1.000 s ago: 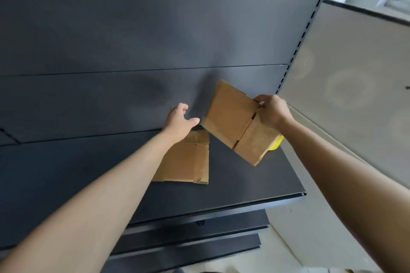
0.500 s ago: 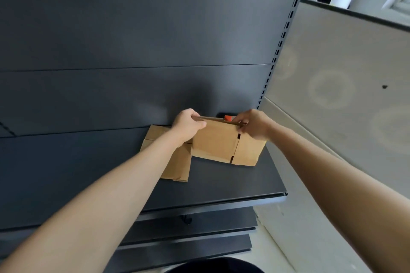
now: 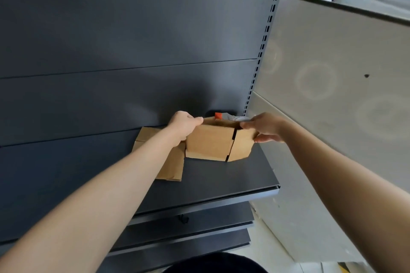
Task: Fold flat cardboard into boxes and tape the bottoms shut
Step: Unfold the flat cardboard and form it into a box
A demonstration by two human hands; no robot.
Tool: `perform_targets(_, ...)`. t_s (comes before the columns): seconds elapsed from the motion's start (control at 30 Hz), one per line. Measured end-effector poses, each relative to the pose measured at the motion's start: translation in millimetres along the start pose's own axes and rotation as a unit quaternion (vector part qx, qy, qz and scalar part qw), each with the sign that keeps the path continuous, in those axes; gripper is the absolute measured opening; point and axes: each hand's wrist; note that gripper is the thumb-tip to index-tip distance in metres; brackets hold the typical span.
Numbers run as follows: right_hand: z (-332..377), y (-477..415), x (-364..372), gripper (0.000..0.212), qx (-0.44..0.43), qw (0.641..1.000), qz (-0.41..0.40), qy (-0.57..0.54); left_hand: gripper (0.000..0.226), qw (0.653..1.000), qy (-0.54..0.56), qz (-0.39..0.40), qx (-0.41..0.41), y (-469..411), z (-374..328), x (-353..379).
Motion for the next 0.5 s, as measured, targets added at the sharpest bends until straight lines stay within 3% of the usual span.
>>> perform_targets(0.13,2,-2,0,0.039,-0.001,1.0,0.006,0.006,0.042,0.999,-0.004,0.024,-0.031,8,0,4)
perform_targets(0.33,9,1,-1,0.049,0.014,0.999,0.031,0.007,0.045,0.997,-0.02,0.046,-0.066,17,4,-3)
perform_targets(0.5,14,-1,7,0.052,0.003,1.0,0.002,-0.019,0.047,0.993,-0.031,0.066,-0.094,21,5,-5)
Point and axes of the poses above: each hand's wrist, its own y-axis away from the middle knuckle, its own x-axis out of the palm, z = x × y, and after that the axes turned 14 degrees about y, right-handed
